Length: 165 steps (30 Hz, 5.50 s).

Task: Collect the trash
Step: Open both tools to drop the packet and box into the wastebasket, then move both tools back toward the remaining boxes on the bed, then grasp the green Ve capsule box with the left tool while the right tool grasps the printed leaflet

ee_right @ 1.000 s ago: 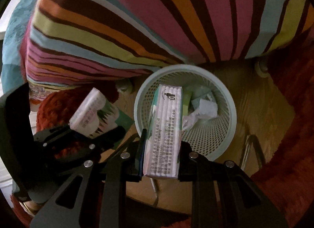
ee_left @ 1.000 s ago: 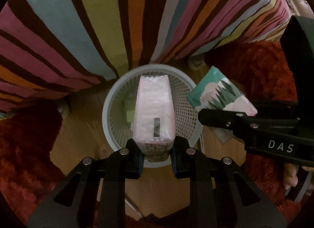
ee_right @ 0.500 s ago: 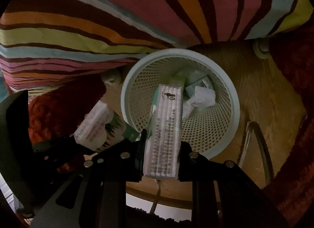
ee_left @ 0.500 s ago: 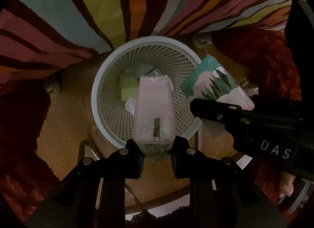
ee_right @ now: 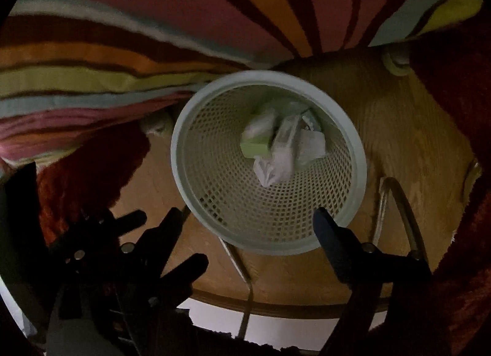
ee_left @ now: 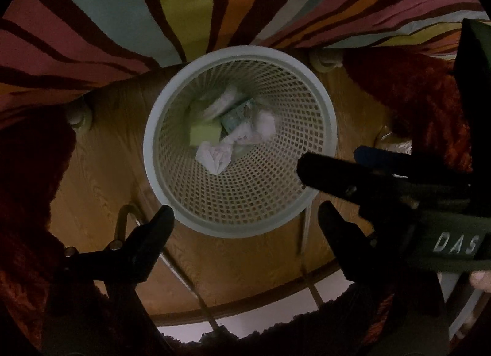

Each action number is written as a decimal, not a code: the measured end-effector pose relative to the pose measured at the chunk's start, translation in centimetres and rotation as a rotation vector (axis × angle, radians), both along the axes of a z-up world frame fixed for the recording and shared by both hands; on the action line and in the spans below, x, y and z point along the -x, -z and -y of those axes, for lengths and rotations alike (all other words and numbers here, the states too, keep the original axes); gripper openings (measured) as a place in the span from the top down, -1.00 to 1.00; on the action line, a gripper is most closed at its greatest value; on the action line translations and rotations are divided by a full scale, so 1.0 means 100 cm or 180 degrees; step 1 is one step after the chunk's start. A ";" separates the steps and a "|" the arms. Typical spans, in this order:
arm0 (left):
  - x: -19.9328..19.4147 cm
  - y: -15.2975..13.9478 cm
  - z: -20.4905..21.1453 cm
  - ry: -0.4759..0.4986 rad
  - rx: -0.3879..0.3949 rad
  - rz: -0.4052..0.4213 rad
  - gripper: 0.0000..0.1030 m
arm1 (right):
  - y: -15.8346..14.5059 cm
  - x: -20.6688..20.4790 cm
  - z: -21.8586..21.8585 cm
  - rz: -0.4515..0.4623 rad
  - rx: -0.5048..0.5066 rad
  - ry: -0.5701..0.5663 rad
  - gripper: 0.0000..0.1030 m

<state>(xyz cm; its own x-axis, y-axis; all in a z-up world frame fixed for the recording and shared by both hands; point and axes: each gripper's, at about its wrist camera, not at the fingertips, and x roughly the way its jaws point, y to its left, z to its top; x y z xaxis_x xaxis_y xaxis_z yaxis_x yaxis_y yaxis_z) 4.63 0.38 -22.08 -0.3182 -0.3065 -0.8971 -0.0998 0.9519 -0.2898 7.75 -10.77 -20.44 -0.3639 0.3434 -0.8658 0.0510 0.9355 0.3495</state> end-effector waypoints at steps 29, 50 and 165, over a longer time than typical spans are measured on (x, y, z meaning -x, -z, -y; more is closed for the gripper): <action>0.005 -0.047 -0.011 -0.0059 -0.0221 0.0604 -0.79 | -0.025 0.004 0.006 0.0243 -0.0160 0.0109 -0.65; 0.003 -0.144 -0.030 -0.0325 -0.0480 0.2039 -0.78 | -0.170 -0.010 0.026 0.2780 -0.0275 0.0050 -0.65; -0.400 -0.222 -0.124 -0.1817 0.0548 0.2586 -0.05 | -0.189 -0.330 -0.043 0.3348 0.0224 0.0189 -0.18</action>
<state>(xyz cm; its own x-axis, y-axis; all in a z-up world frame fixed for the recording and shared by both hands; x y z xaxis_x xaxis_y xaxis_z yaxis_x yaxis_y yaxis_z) 44.62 12.78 0.13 0.6051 -0.3680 -0.7060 -0.2387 0.7621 -0.6018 40.73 -6.43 -1.52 0.5973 0.2727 -0.7542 -0.1997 0.9614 0.1894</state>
